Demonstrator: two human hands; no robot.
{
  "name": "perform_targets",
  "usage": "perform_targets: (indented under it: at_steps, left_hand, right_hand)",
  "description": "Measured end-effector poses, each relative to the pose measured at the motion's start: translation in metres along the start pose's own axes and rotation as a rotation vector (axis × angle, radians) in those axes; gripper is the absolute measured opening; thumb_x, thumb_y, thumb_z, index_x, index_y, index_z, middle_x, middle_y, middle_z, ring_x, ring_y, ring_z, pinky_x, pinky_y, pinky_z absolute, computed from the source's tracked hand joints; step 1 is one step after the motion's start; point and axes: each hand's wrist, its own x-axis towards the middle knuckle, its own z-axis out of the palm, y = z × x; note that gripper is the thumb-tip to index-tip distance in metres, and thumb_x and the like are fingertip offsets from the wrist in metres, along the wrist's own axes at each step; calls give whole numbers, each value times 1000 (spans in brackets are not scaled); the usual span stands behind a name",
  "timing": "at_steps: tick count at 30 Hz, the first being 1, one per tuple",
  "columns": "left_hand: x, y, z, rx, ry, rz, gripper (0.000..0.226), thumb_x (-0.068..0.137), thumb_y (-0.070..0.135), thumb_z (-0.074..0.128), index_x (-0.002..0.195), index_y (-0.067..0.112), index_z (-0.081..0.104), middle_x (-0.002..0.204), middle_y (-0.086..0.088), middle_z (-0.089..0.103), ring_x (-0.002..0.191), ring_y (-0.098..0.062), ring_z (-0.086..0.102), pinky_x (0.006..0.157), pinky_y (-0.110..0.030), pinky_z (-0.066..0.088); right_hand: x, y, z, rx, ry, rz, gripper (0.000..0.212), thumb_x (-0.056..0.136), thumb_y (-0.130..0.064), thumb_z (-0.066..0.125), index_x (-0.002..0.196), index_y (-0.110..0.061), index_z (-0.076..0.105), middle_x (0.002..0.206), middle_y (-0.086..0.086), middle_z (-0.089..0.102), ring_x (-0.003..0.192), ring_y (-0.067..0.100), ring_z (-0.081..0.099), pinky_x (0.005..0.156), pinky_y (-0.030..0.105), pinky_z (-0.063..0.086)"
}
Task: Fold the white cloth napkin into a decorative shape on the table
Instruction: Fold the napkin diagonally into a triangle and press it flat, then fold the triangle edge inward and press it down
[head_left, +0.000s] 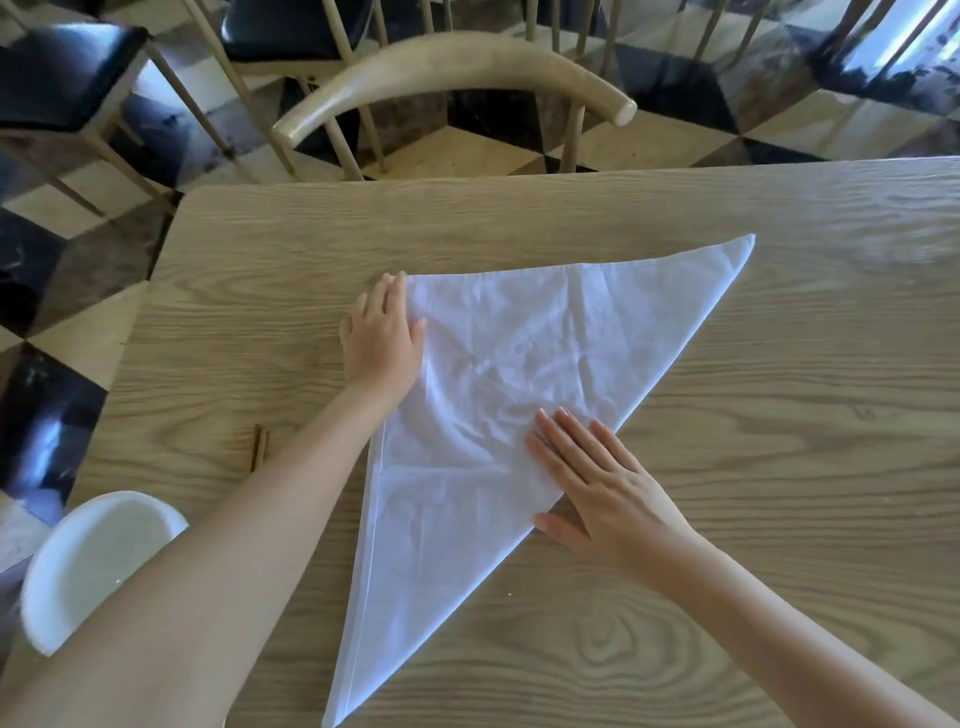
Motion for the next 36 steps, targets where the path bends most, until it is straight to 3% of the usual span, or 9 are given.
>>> perform_targets:
  at_steps: [5,8,10,15,22,25,29,32,36]
  left_hand:
    - [31,0,-11,-263,16,-308,58,82,13,63,133,4,38,129,-19,47,118,-33,46,98,-41,39]
    - [49,1,-20,-377,-139,-424,23,75,12,67,94,5,55,90,-14,56,79,-28,56,67,-34,46]
    - [56,2,-24,-373,-229,-448,22,73,8,67,69,9,45,66,-7,46,57,-22,44,52,-29,36]
    - [62,-1,-21,-422,-240,-354,23,74,1,59,67,12,39,73,-8,38,67,-20,36,55,-31,27]
    - [46,-19,-16,-444,-71,-339,12,80,13,61,87,10,52,82,-9,53,75,-26,49,65,-34,40]
    - [2,8,-30,-215,22,-101,32,84,16,61,112,4,51,109,-19,56,100,-33,53,80,-37,41]
    - [-133,46,-43,-21,-138,404,34,73,32,69,98,10,59,90,-9,60,82,-29,58,65,-35,47]
    - [-196,48,-42,275,-364,460,44,70,47,63,98,14,58,94,-3,57,85,-23,56,67,-34,50]
    - [-206,45,-44,459,-379,518,37,47,15,73,82,11,64,76,-2,59,67,-19,57,48,-25,45]
  right_hand:
    - [2,-2,0,88,46,-80,72,85,-54,45,144,-17,28,153,-1,20,142,18,15,116,39,2]
    - [1,-3,0,129,131,-139,59,86,-44,56,137,-15,44,147,0,38,138,17,30,116,35,18]
    - [0,-5,1,171,208,-146,47,86,-33,62,127,-12,55,137,3,53,130,20,45,111,37,33]
    - [-6,-9,3,191,402,-189,10,88,-9,59,93,-7,68,102,3,68,96,21,63,85,30,51]
    - [-12,-6,4,232,384,-169,14,88,-1,55,91,-6,69,98,1,70,94,19,65,75,29,55]
    - [-11,-3,1,177,405,-192,28,95,-7,40,96,-7,68,99,1,70,93,19,65,78,30,54]
    - [-6,-6,0,79,449,-138,30,93,-4,37,85,-9,66,84,0,67,77,22,63,76,32,51]
    - [-1,-8,-1,58,461,-133,16,87,-1,53,77,-8,64,76,1,64,70,24,60,72,32,50]
    - [-1,-9,-3,47,454,-101,7,80,-2,62,78,-8,65,80,3,65,72,26,60,74,33,50]
